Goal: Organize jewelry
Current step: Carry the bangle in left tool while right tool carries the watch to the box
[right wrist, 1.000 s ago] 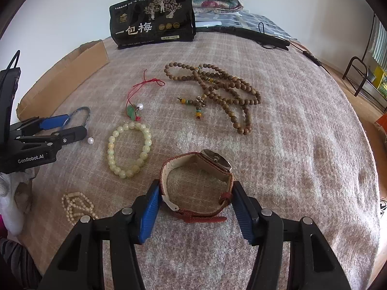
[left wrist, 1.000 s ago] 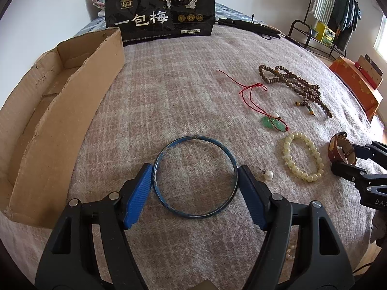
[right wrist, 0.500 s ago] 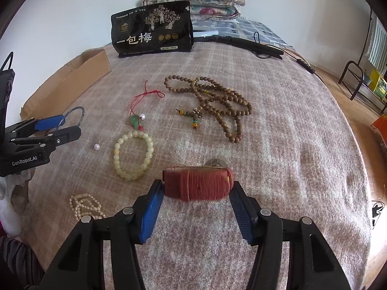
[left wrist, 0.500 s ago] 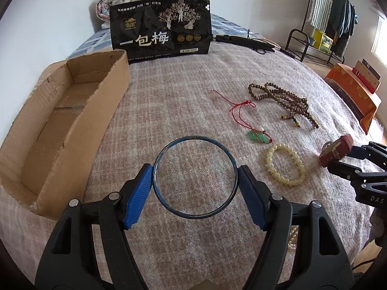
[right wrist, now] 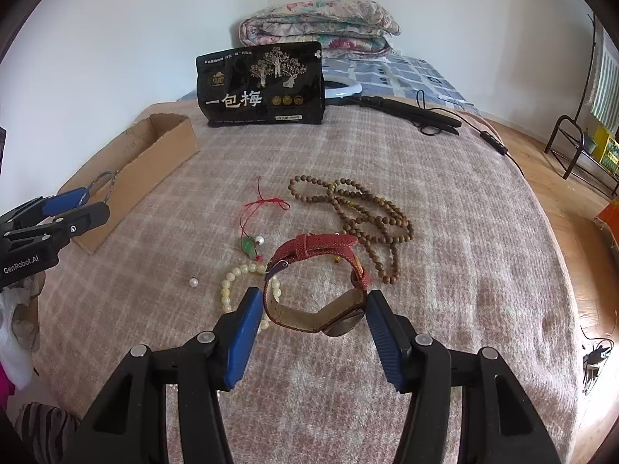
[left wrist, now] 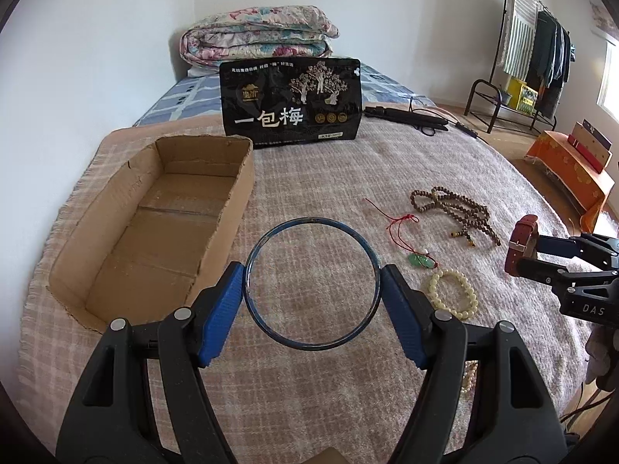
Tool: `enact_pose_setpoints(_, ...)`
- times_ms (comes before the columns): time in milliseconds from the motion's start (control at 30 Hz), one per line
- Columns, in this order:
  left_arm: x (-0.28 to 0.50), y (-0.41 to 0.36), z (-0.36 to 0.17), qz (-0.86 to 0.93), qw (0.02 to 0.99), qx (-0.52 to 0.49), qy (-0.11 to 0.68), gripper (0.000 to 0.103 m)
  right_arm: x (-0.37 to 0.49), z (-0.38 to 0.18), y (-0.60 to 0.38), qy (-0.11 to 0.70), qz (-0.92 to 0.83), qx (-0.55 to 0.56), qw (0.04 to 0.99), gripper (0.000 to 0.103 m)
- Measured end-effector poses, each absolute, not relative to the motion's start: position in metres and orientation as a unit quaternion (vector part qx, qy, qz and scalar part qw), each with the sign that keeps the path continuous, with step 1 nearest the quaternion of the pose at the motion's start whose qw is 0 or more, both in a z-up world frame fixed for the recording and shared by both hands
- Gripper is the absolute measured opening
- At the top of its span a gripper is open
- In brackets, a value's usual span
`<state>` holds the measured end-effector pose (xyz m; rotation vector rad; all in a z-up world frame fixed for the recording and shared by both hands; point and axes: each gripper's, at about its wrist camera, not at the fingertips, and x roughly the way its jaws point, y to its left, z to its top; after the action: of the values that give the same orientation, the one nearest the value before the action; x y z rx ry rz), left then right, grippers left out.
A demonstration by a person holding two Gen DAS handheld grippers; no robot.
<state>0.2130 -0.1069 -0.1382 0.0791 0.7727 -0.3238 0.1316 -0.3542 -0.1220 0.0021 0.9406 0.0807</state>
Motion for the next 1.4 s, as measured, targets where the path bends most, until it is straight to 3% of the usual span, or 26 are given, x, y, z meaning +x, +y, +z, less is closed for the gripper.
enact_pose_setpoints(933, 0.247, 0.011, -0.124, -0.056, 0.93, 0.002, 0.363, 0.073, 0.232, -0.078, -0.238, 0.417, 0.133, -0.048, 0.898, 0.057)
enact_pose_setpoints(1400, 0.259, 0.045, -0.139, -0.026, 0.926, -0.01, 0.377, 0.073, 0.296, -0.087, -0.163, 0.419, 0.174, -0.05, 0.89, 0.057)
